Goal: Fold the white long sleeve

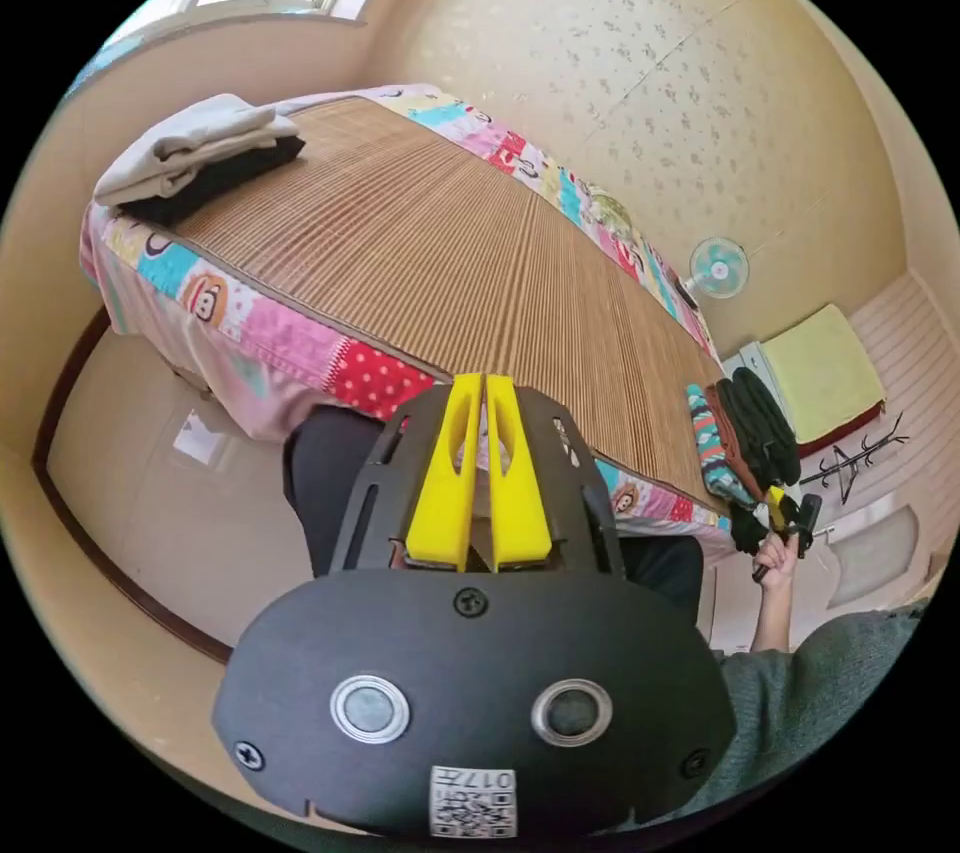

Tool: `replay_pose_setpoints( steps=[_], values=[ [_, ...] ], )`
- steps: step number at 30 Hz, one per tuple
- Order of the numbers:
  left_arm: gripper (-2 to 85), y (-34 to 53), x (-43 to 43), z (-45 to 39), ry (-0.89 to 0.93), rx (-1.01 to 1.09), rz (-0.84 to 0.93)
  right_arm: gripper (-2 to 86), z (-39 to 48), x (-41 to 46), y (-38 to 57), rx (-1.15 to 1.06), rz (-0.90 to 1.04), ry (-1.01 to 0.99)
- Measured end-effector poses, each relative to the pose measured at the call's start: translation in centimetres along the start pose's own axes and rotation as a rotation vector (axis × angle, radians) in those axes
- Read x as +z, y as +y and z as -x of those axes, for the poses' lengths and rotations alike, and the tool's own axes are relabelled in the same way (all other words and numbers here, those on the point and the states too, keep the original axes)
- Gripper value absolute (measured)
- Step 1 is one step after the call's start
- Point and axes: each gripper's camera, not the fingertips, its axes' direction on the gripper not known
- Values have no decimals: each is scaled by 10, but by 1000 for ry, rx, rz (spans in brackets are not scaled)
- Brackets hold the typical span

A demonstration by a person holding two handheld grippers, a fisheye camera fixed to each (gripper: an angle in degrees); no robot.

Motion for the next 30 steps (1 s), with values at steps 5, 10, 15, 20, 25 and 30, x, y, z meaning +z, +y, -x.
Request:
replay_pose_setpoints(
  steps=[5, 10, 15, 20, 25, 30],
  values=[
    [1, -40, -57, 54, -156, -45, -209, 2, 87, -25, -44, -399, 89, -46],
    [73, -106, -51, 117, -333, -141, -161, 2, 99, -35, -55, -321, 135, 117],
    [145, -189, -53, 165, -494, -160, -180, 2, 83, -46, -48, -169, 108, 172],
    [121, -260, -4, 203, -640, -149, 89, 3, 74, -49, -41, -132, 89, 200],
    [54, -282, -34, 208, -328, -442, -77, 4, 54, -44, -34, -89, 90, 171],
    [51, -320, -86, 93, 54, -86, -266, 4, 30, -45, -38, -55, 87, 109]
  ],
)
